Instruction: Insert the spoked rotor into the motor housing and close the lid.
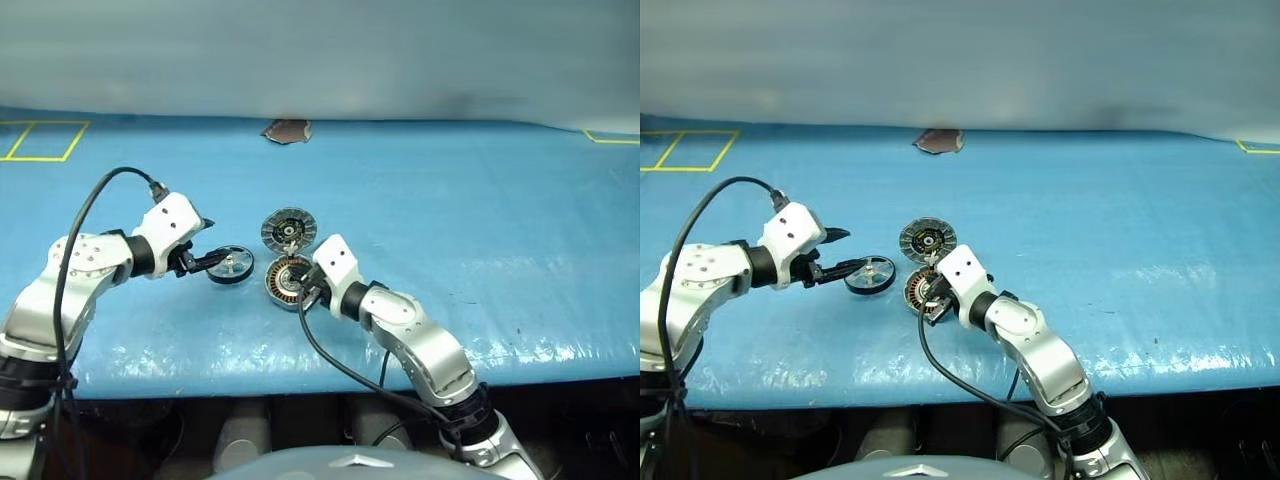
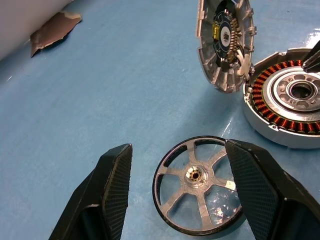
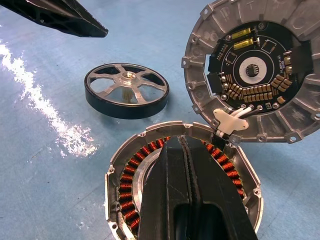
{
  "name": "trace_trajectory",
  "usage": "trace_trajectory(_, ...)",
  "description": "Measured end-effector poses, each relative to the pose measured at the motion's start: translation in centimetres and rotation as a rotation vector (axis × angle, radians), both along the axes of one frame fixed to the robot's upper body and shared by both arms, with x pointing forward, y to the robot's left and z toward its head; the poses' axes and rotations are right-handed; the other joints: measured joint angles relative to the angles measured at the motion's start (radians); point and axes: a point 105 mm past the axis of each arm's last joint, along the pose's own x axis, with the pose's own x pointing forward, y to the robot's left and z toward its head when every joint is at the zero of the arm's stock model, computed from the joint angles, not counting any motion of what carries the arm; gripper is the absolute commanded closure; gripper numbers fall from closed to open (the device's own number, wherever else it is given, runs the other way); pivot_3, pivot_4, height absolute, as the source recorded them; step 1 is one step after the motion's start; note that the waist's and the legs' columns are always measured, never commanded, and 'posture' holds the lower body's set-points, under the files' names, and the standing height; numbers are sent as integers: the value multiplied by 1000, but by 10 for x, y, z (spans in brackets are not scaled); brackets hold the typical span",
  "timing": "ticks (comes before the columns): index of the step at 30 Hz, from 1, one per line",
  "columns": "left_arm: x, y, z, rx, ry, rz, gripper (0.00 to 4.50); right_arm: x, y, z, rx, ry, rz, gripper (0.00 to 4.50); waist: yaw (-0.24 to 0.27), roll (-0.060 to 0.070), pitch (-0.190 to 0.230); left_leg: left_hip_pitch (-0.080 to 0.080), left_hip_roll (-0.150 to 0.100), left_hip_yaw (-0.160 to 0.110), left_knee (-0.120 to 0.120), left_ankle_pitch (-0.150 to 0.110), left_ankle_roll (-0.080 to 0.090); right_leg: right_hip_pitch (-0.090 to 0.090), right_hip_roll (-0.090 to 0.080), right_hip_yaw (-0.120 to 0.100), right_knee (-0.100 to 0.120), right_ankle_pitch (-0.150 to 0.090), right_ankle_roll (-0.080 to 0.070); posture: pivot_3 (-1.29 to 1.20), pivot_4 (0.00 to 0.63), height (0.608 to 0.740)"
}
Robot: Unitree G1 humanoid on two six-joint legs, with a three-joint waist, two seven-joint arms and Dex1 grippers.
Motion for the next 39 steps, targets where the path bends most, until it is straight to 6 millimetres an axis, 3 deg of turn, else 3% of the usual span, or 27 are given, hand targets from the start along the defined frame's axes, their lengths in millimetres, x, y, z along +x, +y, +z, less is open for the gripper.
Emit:
trace_trajectory(4, 4, -1, 13, 107, 0, -53, 1283, 0, 0, 1, 1, -1, 3, 4500, -2, 1, 0, 0, 0, 0, -1, 0, 0, 0, 0, 1, 0, 0, 0, 0, 150, 740)
trace_trajectory(8, 13, -2, 3, 236, 50, -71, 1283, -1, 3, 2, 5, -2, 31, 4500, -1, 0, 1, 0, 0, 0, 0, 0, 0, 0, 1, 1, 1, 0, 0, 0, 150, 740)
trace_trajectory(17, 17, -4, -21, 349, 171, -117, 1283, -6, 4, -4, -30, 23, 72, 4500, -2, -1, 2, 0, 0, 0, 0, 0, 0, 0, 1, 1, 1, 0, 1, 0, 150, 740)
trace_trajectory(21, 14, -7, -33, 372, 215, -148, 1283, -7, 3, -6, -44, 33, 80, 4500, -1, -2, 2, -1, 0, 0, 1, 0, 0, 0, 1, 1, 1, 0, 1, 0, 150, 740)
trace_trajectory(30, 17, -9, -40, 384, 217, -148, 1283, -9, 4, -5, -45, 32, 84, 4500, -1, -2, 2, -1, 0, 0, 4, 0, 0, 0, 1, 1, 2, 1, 1, 0, 150, 740)
trace_trajectory(39, 7, 0, -59, 393, 280, -131, 1283, -9, 3, -5, -49, 40, 75, 4500, -1, -2, 2, 0, 0, 0, 5, 0, 0, 0, 1, 1, 4, 1, 1, 0, 150, 740)
